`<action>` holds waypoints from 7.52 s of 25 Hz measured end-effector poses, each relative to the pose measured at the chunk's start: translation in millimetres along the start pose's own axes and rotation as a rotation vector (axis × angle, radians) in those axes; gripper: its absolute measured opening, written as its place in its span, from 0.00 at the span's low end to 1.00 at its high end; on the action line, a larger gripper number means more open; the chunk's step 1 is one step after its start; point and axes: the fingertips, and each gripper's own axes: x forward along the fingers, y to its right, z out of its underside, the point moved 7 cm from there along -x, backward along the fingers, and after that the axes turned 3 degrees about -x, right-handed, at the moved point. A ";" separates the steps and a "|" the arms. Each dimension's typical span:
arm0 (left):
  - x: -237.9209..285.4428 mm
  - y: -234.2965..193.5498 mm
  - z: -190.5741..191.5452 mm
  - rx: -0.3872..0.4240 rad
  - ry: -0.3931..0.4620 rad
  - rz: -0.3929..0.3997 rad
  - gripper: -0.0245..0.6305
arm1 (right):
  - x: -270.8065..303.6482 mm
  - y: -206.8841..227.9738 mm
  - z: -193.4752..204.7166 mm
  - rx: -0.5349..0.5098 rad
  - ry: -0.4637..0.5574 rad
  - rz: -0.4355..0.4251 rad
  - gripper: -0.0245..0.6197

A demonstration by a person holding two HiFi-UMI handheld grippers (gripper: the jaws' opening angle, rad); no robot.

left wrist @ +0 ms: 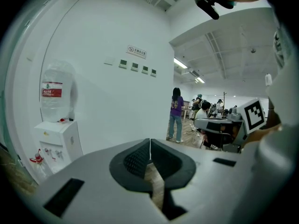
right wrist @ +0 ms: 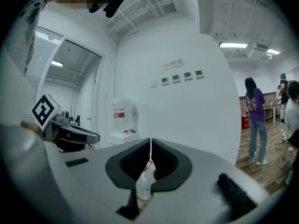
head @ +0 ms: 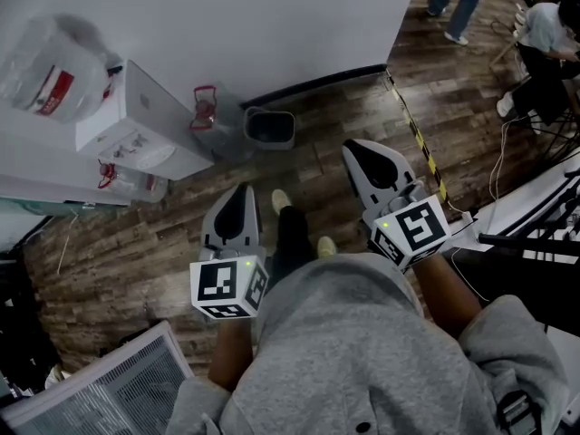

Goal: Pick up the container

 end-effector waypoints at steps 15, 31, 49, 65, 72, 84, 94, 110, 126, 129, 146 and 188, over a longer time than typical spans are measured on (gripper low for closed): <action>96.0 -72.7 -36.5 -0.034 -0.010 0.003 0.07 | 114.6 40.0 -6.8 0.035 -0.052 -0.001 0.08; 185.5 -145.0 -75.1 -0.025 -0.051 0.052 0.07 | 223.1 59.6 -26.4 0.015 -0.066 -0.007 0.08; 217.8 -228.0 -64.6 -0.099 -0.079 -0.013 0.07 | 305.1 53.7 -26.8 -0.037 -0.128 -0.098 0.08; 243.9 -264.9 -85.8 -0.221 -0.065 -0.327 0.07 | 443.5 117.7 -70.5 -0.396 -0.218 -0.565 0.08; 270.2 -267.3 -84.9 -0.270 -0.086 -0.459 0.07 | 497.0 131.9 -35.5 -0.593 -0.282 -0.843 0.08; 289.4 -294.7 -21.2 -0.444 -0.150 -0.696 0.07 | 594.4 103.0 108.6 -0.641 -0.462 -1.123 0.08; 308.5 -333.5 84.3 -0.516 -0.249 -0.789 0.07 | 633.0 72.8 254.7 -0.657 -0.641 -1.188 0.20; 362.4 -340.9 253.2 -0.635 -0.374 -0.745 0.07 | 664.5 50.6 447.9 -0.813 -0.733 -1.216 0.24; 395.0 -359.3 372.9 -0.704 -0.411 -0.768 0.07 | 718.3 12.9 608.3 -1.208 -0.829 -1.372 0.29; 394.2 -360.1 371.7 -0.712 -0.421 -0.764 0.07 | 718.2 9.1 608.1 -1.239 -0.860 -1.416 0.29; 382.2 -341.9 354.2 -0.736 -0.471 -0.703 0.07 | 620.6 47.5 634.9 -1.763 -0.863 -1.613 0.13; 316.3 -313.3 98.9 -0.491 -0.413 -0.582 0.07 | 536.9 96.9 320.4 -0.634 -1.484 -1.322 0.08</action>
